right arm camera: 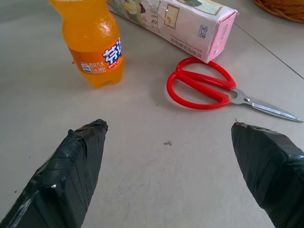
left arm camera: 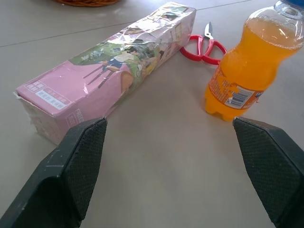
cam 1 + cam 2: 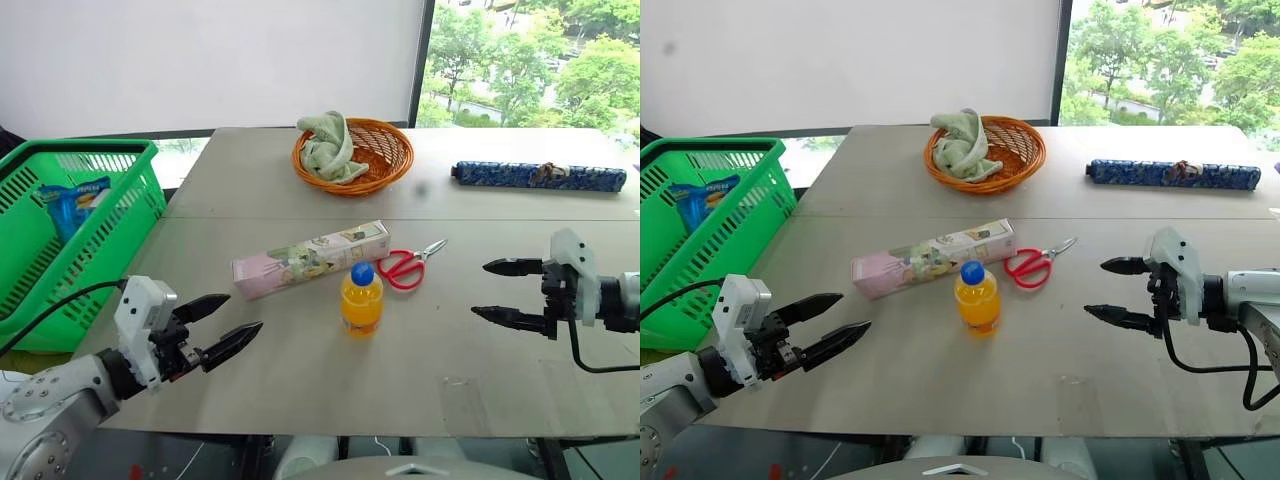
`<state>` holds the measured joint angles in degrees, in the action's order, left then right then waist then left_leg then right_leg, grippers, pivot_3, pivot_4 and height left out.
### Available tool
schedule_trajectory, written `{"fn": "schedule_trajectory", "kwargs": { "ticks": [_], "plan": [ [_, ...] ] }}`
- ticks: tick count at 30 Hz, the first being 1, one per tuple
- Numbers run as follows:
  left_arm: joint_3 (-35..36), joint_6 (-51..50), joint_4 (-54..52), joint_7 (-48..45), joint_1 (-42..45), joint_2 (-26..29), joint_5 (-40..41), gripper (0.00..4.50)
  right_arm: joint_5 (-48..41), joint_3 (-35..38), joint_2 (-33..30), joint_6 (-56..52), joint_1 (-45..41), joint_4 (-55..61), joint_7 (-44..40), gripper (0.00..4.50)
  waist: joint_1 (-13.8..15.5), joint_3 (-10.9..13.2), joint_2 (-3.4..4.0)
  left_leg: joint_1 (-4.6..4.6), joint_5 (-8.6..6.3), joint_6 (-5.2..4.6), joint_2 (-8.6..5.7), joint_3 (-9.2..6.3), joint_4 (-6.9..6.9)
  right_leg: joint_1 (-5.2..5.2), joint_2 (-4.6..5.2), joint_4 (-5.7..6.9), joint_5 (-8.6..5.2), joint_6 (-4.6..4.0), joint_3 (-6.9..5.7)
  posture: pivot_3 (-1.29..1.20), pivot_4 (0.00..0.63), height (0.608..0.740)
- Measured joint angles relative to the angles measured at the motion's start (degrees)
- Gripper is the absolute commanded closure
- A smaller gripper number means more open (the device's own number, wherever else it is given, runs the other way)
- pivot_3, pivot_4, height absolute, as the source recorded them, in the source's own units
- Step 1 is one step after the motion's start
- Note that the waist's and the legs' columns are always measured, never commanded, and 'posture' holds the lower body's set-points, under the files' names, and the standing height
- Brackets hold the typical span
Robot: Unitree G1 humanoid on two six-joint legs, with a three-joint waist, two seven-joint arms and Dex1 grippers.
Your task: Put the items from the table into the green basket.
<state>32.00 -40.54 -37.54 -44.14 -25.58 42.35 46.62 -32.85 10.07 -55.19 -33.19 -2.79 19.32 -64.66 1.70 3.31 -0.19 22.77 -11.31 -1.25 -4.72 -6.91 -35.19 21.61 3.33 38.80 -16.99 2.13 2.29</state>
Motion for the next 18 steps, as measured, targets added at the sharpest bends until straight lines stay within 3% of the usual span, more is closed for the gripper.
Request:
{"fn": "schedule_trajectory", "kwargs": {
  "ticks": [2,5,11,13,18],
  "plan": [
    [-0.4,0.1,0.2,0.2,0.9,0.1,-0.6,0.09,0.0,0.1,0.0,0.2,0.2,0.0,0.0,0.00,0.0,0.0,0.00,0.00,0.00,0.00,0.00,0.00,0.00,0.00,0.00,0.00,0.00,0.00,-0.01,-0.02,0.000,0.740],
    [-4.5,0.2,2.5,4.5,12.4,1.4,-4.3,0.09,-0.9,0.7,2.8,2.0,0.2,0.1,0.1,0.00,0.7,0.0,-0.07,0.05,0.05,0.08,0.31,0.10,-0.10,-0.14,0.00,0.03,0.02,0.04,-0.48,-0.03,0.000,0.740],
    [-14.7,-6.2,7.0,8.7,25.9,9.7,-10.1,0.09,-4.6,3.0,4.0,2.3,0.1,2.9,0.3,0.00,-0.3,0.0,-0.13,0.09,0.07,-0.02,0.35,0.40,-0.08,-0.12,-0.01,0.01,0.19,0.30,-0.30,-0.06,0.000,0.740],
    [-22.1,-8.4,10.8,6.5,33.9,13.3,-12.9,0.09,-5.4,3.2,4.3,2.1,-0.7,4.6,1.7,0.00,-1.0,0.0,-0.14,0.09,0.11,-0.08,0.35,0.41,-0.07,-0.12,-0.02,0.01,0.25,0.40,-0.31,-0.07,0.000,0.740],
    [-38.2,-8.4,22.9,-0.7,49.3,13.7,-20.2,0.09,-6.1,2.4,4.5,0.8,-2.6,6.9,4.0,0.00,-1.4,0.0,-0.19,0.08,0.12,-0.07,0.36,0.44,-0.08,-0.12,-0.09,0.01,0.21,0.34,-0.30,-0.12,0.000,0.740]
  ]
}}
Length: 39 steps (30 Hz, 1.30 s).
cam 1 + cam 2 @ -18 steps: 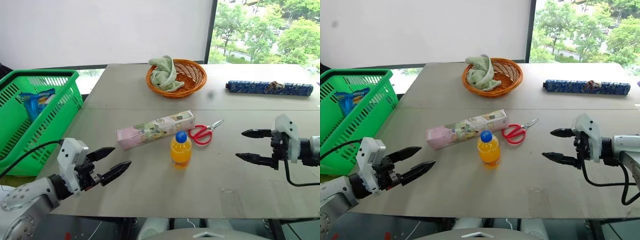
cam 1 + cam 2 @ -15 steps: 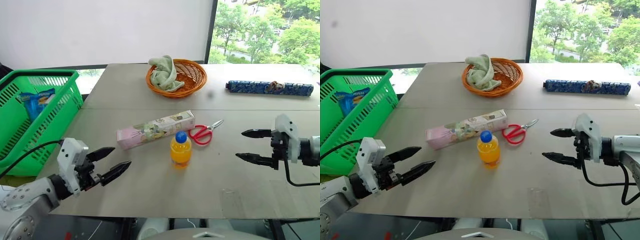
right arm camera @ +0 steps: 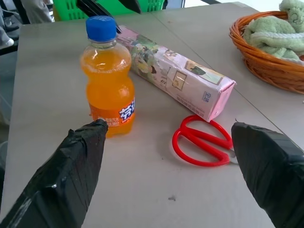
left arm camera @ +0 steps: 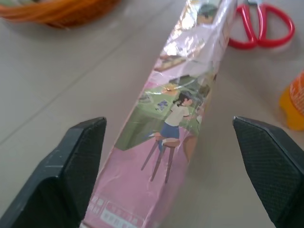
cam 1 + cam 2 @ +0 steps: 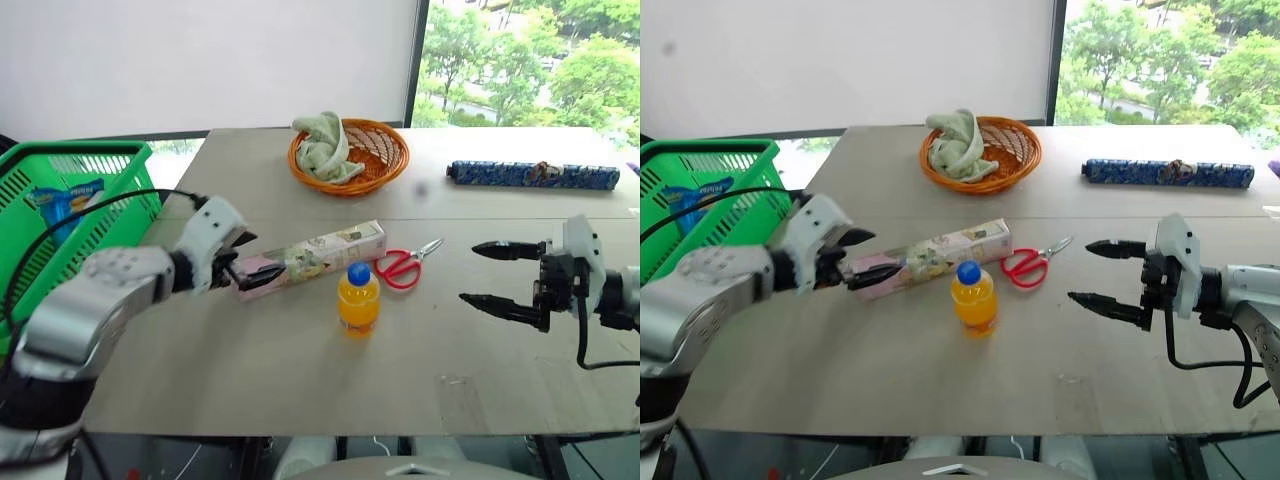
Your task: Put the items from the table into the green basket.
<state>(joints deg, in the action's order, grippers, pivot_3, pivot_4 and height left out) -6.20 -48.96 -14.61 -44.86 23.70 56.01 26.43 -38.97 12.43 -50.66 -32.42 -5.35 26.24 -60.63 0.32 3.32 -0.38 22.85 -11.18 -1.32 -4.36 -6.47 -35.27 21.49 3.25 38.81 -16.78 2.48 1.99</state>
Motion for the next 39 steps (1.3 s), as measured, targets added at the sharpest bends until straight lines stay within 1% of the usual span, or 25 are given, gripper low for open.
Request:
{"fn": "schedule_trajectory", "kwargs": {
  "ticks": [2,3,4,6,10,13,16,20,23,29,30,31,34,36,37,39],
  "plan": [
    [-7.9,1.8,8.2,-4.5,7.3,-1.1,-5.4,0.09,-0.7,-0.2,0.0,-0.7,-0.7,1.3,0.6,0.00,-0.4,0.0,-0.03,0.03,0.06,-0.11,0.00,0.04,0.00,0.01,0.00,-0.04,0.09,0.15,-0.02,-0.13,0.000,0.740],
    [-9.9,2.7,10.5,-5.6,8.7,-1.4,-7.0,0.09,-0.9,-0.3,0.0,-0.9,-0.9,1.6,0.7,0.00,-0.6,0.0,-0.03,0.04,0.06,-0.12,-0.01,0.04,0.01,0.01,0.01,-0.06,0.10,0.15,-0.01,-0.14,0.000,0.740],
    [-13.5,5.0,15.5,-7.6,11.3,-2.5,-10.2,0.09,-1.1,-0.1,-0.1,-1.2,-0.6,2.0,1.0,0.00,-1.1,0.0,-0.05,0.09,0.04,-0.16,-0.01,0.03,0.01,0.04,0.03,-0.12,0.11,0.18,0.05,-0.14,0.000,0.740],
    [-17.6,9.3,25.3,-10.3,16.3,-6.9,-15.0,0.09,-1.5,0.0,-0.1,-1.5,-0.4,2.3,1.3,0.00,-1.4,0.0,-0.06,0.14,0.03,-0.18,-0.02,0.02,0.00,0.07,0.04,-0.16,0.13,0.21,0.04,-0.16,0.001,0.740],
    [-20.5,13.7,38.5,-17.4,22.6,-12.8,-18.6,0.09,-2.5,0.7,-0.3,-2.9,1.0,5.3,2.7,0.00,-1.7,0.0,-0.06,0.17,0.04,-0.18,-0.02,-0.05,-0.05,0.07,0.05,-0.14,0.16,0.28,-0.02,-0.19,0.008,0.740],
    [-20.5,14.1,43.4,-22.1,23.8,-14.6,-19.6,0.09,-3.9,1.4,-0.9,-4.1,1.7,7.0,3.5,0.00,-2.6,0.0,-0.02,0.14,0.04,-0.18,-0.03,-0.06,-0.09,0.05,0.10,-0.15,0.16,0.35,-0.03,-0.20,0.009,0.740],
    [-20.5,13.0,43.6,-24.9,23.8,-15.2,-19.7,0.09,-4.5,2.1,-1.3,-4.9,1.7,7.5,3.8,0.00,-3.1,0.0,-0.03,0.14,0.04,-0.19,-0.05,-0.06,-0.13,0.05,0.16,-0.15,0.13,0.48,-0.01,-0.20,0.008,0.740],
    [-19.5,9.0,42.4,-27.1,23.0,-15.3,-19.5,0.09,-5.2,2.1,-1.6,-5.4,1.7,7.6,4.0,0.00,-4.1,0.0,-0.05,0.21,0.04,-0.19,-0.05,-0.10,-0.14,0.07,0.17,-0.13,0.16,0.48,-0.03,-0.19,0.006,0.740],
    [-19.0,5.5,39.2,-29.3,22.3,-15.1,-18.8,0.09,-5.4,2.0,-2.0,-5.7,1.0,7.5,4.3,0.00,-4.7,0.0,-0.05,0.30,0.03,-0.20,-0.05,-0.14,-0.13,0.15,0.17,-0.13,0.23,0.41,-0.06,-0.18,0.001,0.740],
    [-18.9,7.1,34.5,-28.7,18.4,-14.1,-21.0,0.09,-5.5,0.6,-2.0,-6.3,-2.9,7.4,4.9,0.00,-5.8,-0.1,0.06,0.26,0.03,-0.20,-0.05,-0.20,-0.08,0.12,0.19,-0.12,0.23,0.41,-0.10,-0.17,0.000,0.740],
    [-19.0,7.5,34.2,-28.3,17.9,-14.3,-21.6,0.60,-5.6,0.1,-2.0,-6.6,-3.5,7.4,5.0,0.00,-5.8,-0.2,0.10,0.23,0.03,-0.20,-0.06,-0.21,-0.09,0.12,0.20,-0.12,0.23,0.41,-0.11,-0.17,0.000,0.740],
    [-18.9,8.2,34.2,-27.4,17.6,-14.8,-22.4,0.86,-5.7,-0.4,-2.0,-7.1,-4.2,7.4,5.2,0.00,-5.7,-0.2,0.17,0.17,0.03,-0.20,-0.07,-0.21,-0.09,0.09,0.22,-0.12,0.22,0.41,-0.11,-0.17,0.000,0.740],
    [-18.0,10.2,33.4,-26.1,16.7,-14.8,-23.7,2.06,-6.0,-0.6,-2.0,-7.6,-4.9,7.4,5.6,0.00,-5.7,-0.5,0.24,0.10,0.02,-0.20,-0.08,-0.21,-0.09,0.01,0.24,-0.12,0.21,0.43,-0.12,-0.17,0.000,0.740],
    [-16.2,10.5,31.6,-25.9,15.1,-14.5,-23.9,2.85,-6.0,-0.8,-2.0,-7.6,-4.8,7.4,5.6,0.00,-5.7,-0.7,0.45,0.05,0.02,-0.20,-0.10,-0.20,-0.09,-0.04,0.27,-0.13,0.18,0.48,-0.09,-0.17,0.000,0.740],
    [-15.5,10.5,31.0,-25.9,14.5,-14.5,-23.5,3.09,-6.0,-0.8,-1.9,-7.6,-4.7,7.4,5.6,0.00,-5.7,-0.8,0.54,0.04,0.02,-0.20,-0.10,-0.20,-0.09,-0.04,0.27,-0.12,0.15,0.53,-0.09,-0.17,0.000,0.740],
    [-12.2,8.9,27.8,-24.9,11.7,-14.1,-21.9,3.09,-6.0,-0.9,-1.7,-7.5,-4.6,7.5,5.8,0.00,-5.7,-0.8,0.62,0.02,0.02,-0.20,-0.09,-0.21,-0.10,-0.03,0.27,-0.04,0.11,0.60,-0.09,-0.17,0.000,0.740]
  ]
}}
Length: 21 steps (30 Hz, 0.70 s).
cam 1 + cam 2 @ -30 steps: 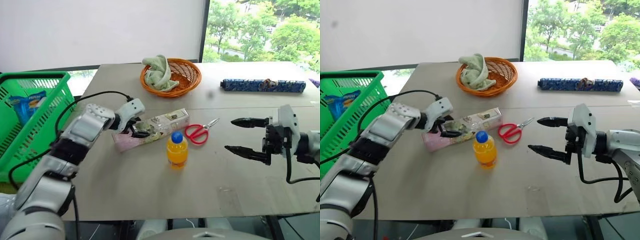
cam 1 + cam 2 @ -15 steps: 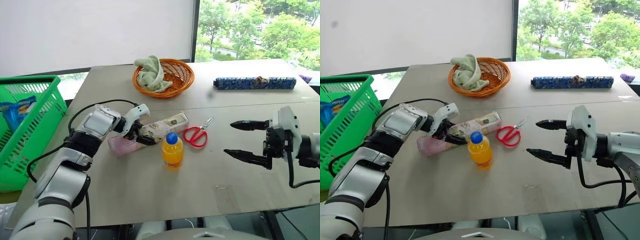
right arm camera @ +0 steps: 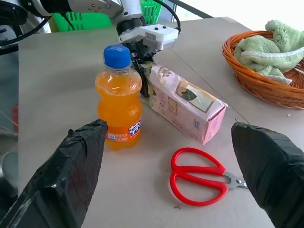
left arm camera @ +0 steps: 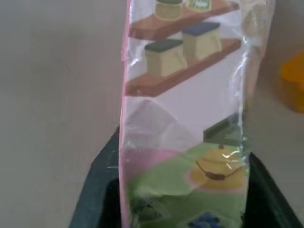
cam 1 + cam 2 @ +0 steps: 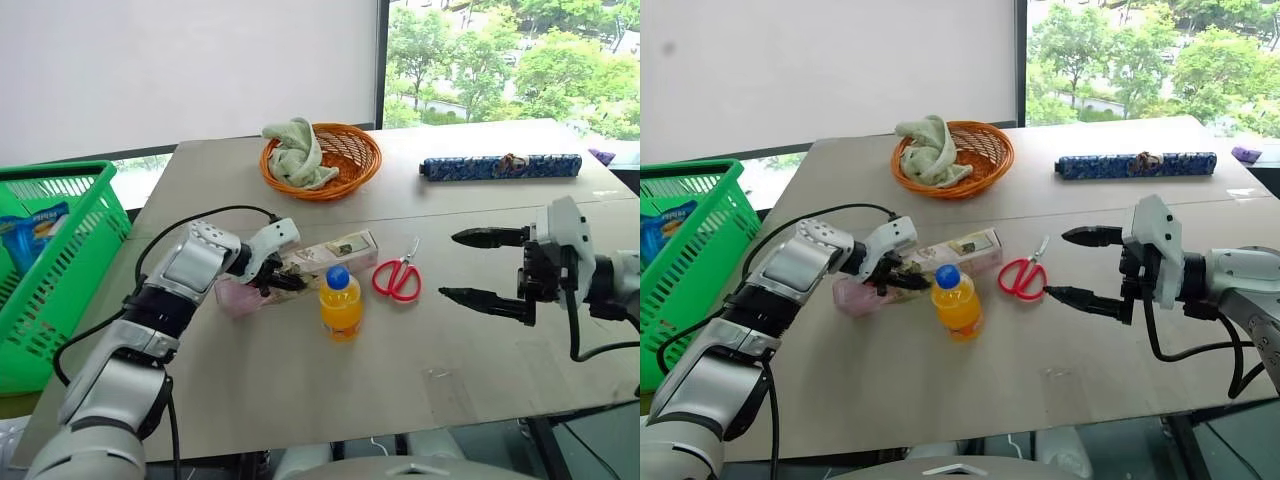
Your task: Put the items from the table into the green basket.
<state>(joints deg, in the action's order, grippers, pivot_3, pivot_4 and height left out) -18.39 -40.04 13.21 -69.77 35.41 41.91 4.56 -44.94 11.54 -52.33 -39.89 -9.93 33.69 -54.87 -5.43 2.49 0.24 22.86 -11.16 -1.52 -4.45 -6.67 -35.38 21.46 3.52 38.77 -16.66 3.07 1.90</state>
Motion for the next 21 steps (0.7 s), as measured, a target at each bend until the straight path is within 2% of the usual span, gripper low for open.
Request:
{"fn": "schedule_trajectory", "kwargs": {
  "ticks": [6,9,11,15,18,20,21],
  "plan": [
    [11.9,-10.8,-12.9,3.2,-10.3,2.6,7.6,3.09,0.1,-1.1,2.4,0.9,-1.2,-0.3,0.4,0.00,-0.7,0.1,-0.13,0.12,0.00,0.00,0.03,0.01,0.03,0.16,-0.07,0.04,0.10,-0.18,0.08,-0.12,0.000,0.740],
    [24.5,-19.2,-19.2,10.0,-15.7,2.4,11.9,3.09,0.5,-3.9,5.5,1.1,-6.3,-1.2,2.2,0.00,-0.8,0.2,-0.27,0.13,0.01,0.01,0.04,-0.12,0.03,0.23,-0.10,0.08,0.10,-0.19,-0.04,-0.09,0.000,0.740],
    [31.0,-21.8,-20.9,14.2,-15.8,1.6,13.0,3.09,0.6,-5.5,7.1,0.9,-9.0,-1.2,3.6,0.00,-0.1,0.2,-0.35,0.13,0.02,0.03,0.05,-0.24,-0.01,0.18,-0.14,0.07,0.10,-0.18,-0.13,-0.06,0.000,0.740],
    [45.9,-25.0,-22.0,27.5,-12.8,-0.4,13.0,3.09,2.2,-12.4,15.2,-2.0,-22.0,-5.2,9.5,0.00,0.6,0.3,-0.54,0.03,0.09,0.14,0.03,-0.28,-0.03,0.18,-0.24,0.18,0.14,-0.22,-0.07,0.01,0.000,0.740],
    [54.2,-20.0,-20.4,36.2,-6.2,0.1,12.2,3.09,6.2,-18.1,20.2,-3.5,-33.5,-12.8,11.9,0.00,1.8,0.3,-0.93,0.05,0.18,0.31,0.06,-0.44,0.04,0.22,-0.36,0.13,0.24,-0.36,-0.16,0.03,0.000,0.740],
    [57.1,-16.7,-18.0,39.5,-3.2,1.9,11.7,3.09,8.7,-20.3,22.5,-3.4,-38.6,-17.5,12.3,0.00,2.7,0.3,-0.94,0.05,0.19,0.32,0.03,-0.42,0.13,0.25,-0.35,0.11,0.27,-0.40,-0.14,0.05,0.000,0.740],
    [58.7,-11.8,-11.8,42.3,-1.2,6.0,10.3,3.09,11.8,-22.4,26.4,-2.4,-45.4,-26.2,12.5,0.00,2.9,0.3,-0.93,0.02,0.18,0.33,0.02,-0.35,0.19,0.31,-0.36,0.14,0.28,-0.42,-0.09,0.05,0.000,0.740]
  ]
}}
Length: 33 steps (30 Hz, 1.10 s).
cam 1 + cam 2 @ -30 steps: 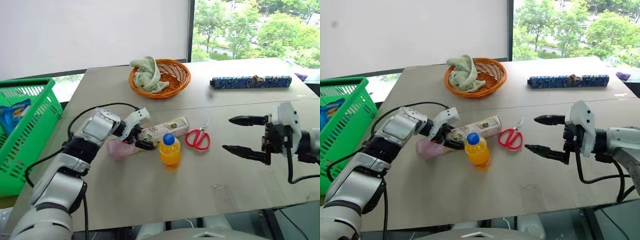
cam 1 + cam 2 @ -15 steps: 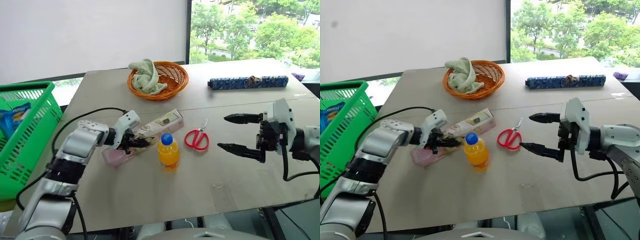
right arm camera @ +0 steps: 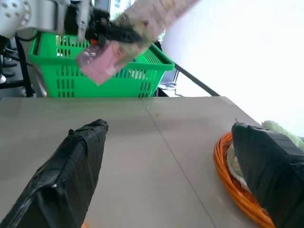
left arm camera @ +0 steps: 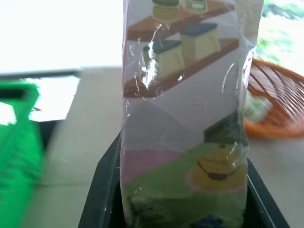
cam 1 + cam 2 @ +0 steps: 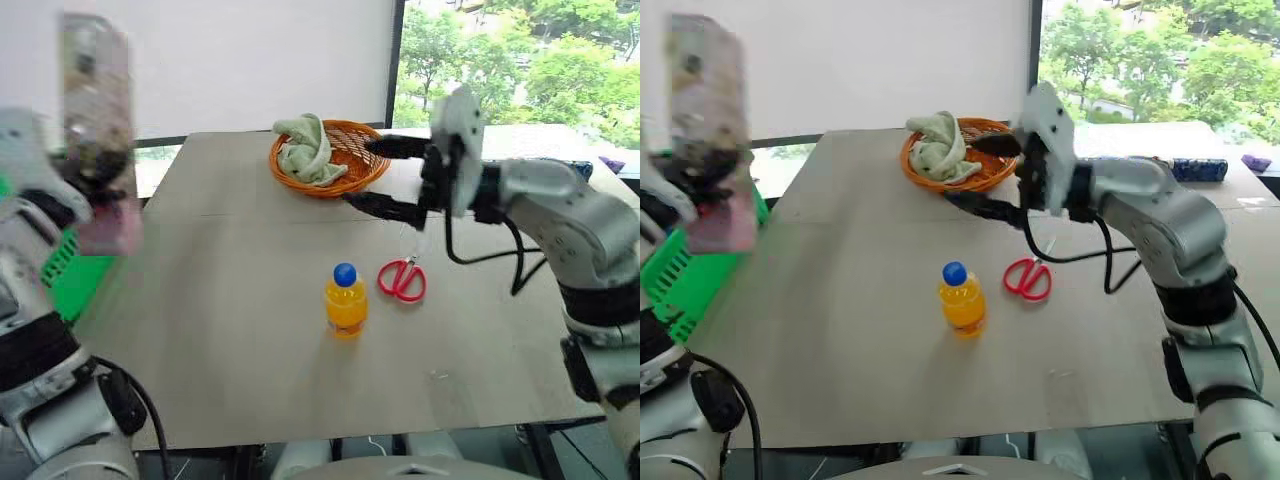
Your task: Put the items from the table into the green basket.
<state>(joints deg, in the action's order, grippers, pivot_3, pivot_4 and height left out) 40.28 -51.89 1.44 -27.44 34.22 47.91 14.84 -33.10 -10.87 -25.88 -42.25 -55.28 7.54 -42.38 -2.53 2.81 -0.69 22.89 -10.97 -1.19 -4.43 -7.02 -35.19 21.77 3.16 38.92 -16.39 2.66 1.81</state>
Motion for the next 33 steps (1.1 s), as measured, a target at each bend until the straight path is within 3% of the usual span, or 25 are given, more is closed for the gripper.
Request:
{"fn": "schedule_trajectory", "kwargs": {
  "ticks": [1,4,6,14,19,25,28,30,31,33],
  "plan": [
    [0.1,0.4,0.6,0.3,0.2,0.3,-0.2,3.09,0.3,0.0,0.2,0.1,-0.5,-0.7,0.1,0.00,0.1,0.0,0.01,0.00,0.05,0.07,-0.01,0.03,0.11,0.07,-0.02,0.00,0.03,-0.05,-0.02,0.06,0.000,0.740],
    [0.1,10.6,15.3,3.5,2.8,9.0,-3.5,3.09,3.2,-1.7,4.4,0.1,-11.6,-11.2,-2.6,0.00,0.6,-0.1,-0.09,0.01,0.17,0.34,-0.02,-0.08,0.33,0.16,-0.03,0.00,0.05,-0.10,-0.06,0.08,0.000,0.740],
    [-0.8,15.9,21.9,3.7,3.8,12.8,-5.0,3.09,3.9,-3.0,5.2,0.5,-13.6,-12.0,-5.5,0.00,1.3,-0.2,-0.37,0.00,0.11,0.43,-0.02,-0.15,0.45,0.16,-0.03,-0.07,0.04,-0.10,-0.11,0.08,0.000,0.740],
    [-12.8,38.0,48.2,1.2,4.9,23.0,-12.2,3.09,6.6,-6.1,7.0,3.0,-12.9,-12.1,-11.0,0.00,2.5,-0.3,-0.51,0.00,-0.10,0.55,-0.15,-0.12,0.43,0.19,-0.05,0.05,0.05,-0.09,-0.27,0.09,0.000,0.740],
    [-19.9,44.7,60.1,0.6,7.8,25.3,-16.4,3.09,6.8,-6.1,5.9,3.1,-11.9,-9.8,-13.5,0.00,2.8,-0.4,-0.60,-0.01,-0.06,0.57,-0.15,-0.20,0.41,0.21,-0.10,0.16,0.05,-0.09,-0.36,0.08,0.000,0.740],
    [-23.9,46.3,63.4,-1.2,8.4,25.0,-17.5,3.09,7.0,-6.1,5.9,2.6,-11.9,-8.6,-13.9,0.00,3.2,-0.4,-0.69,0.00,0.07,0.35,-0.13,-0.19,0.40,0.24,-0.14,0.20,0.05,-0.09,-0.35,0.08,0.000,0.740],
    [-24.6,46.1,64.7,-2.8,7.5,25.0,-17.4,2.26,7.1,-6.1,5.8,2.6,-11.5,-8.2,-14.2,0.00,3.1,-0.4,-0.71,0.00,0.07,0.35,-0.13,-0.15,0.40,0.29,-0.12,0.27,0.05,-0.09,-0.29,0.08,0.000,0.740],
    [-24.8,46.2,65.0,-2.9,6.6,25.0,-17.4,1.35,7.2,-6.1,5.7,2.5,-10.8,-8.1,-14.6,0.00,3.0,-0.5,-0.75,0.01,0.07,0.35,-0.09,-0.12,0.40,0.35,-0.11,0.35,0.05,-0.09,-0.27,0.09,0.000,0.740],
    [-24.9,46.8,65.0,-3.0,6.4,25.0,-17.3,0.68,7.2,-6.1,5.5,2.5,-10.3,-7.9,-14.7,0.00,3.1,-0.5,-0.76,0.01,0.07,0.35,-0.09,-0.12,0.39,0.36,-0.10,0.40,0.04,-0.10,-0.27,0.09,0.000,0.740],
    [-24.7,47.8,64.5,-3.4,6.4,24.9,-16.7,0.07,7.2,-6.1,5.3,2.5,-9.7,-7.3,-14.9,0.00,3.2,-0.5,-0.76,0.01,0.07,0.35,-0.08,-0.12,0.36,0.37,-0.10,0.45,0.04,-0.10,-0.27,0.09,0.000,0.740]
  ]
}}
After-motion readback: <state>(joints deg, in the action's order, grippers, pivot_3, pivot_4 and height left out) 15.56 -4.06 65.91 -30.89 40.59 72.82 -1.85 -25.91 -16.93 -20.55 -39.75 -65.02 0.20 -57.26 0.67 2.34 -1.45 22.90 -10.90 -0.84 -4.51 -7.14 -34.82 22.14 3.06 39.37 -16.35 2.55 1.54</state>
